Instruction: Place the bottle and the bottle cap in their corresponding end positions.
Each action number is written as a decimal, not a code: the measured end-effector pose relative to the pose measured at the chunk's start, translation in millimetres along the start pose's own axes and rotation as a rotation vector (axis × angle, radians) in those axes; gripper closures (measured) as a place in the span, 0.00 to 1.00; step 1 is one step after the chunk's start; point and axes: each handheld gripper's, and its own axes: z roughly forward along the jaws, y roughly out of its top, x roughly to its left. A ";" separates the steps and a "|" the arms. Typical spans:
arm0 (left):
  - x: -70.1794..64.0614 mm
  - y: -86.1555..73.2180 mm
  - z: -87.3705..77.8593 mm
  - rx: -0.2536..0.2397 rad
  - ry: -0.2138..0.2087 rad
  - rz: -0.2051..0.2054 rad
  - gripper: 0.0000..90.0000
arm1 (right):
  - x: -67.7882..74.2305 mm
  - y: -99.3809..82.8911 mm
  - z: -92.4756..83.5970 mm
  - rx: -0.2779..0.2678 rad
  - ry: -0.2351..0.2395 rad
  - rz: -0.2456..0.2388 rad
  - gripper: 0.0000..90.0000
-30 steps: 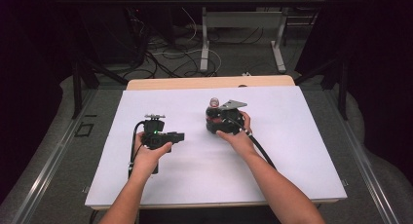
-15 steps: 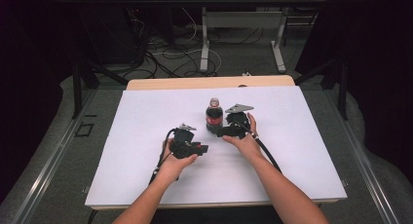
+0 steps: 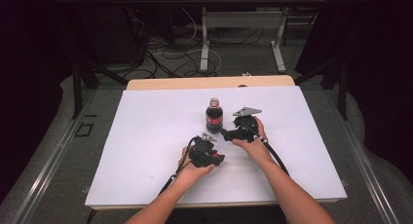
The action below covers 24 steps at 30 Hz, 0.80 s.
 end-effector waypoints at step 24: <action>78.4 -7.1 -81.3 -0.185 0.159 -0.016 0.22 | -9.8 -16.6 -44.5 0.017 -0.009 0.036 0.00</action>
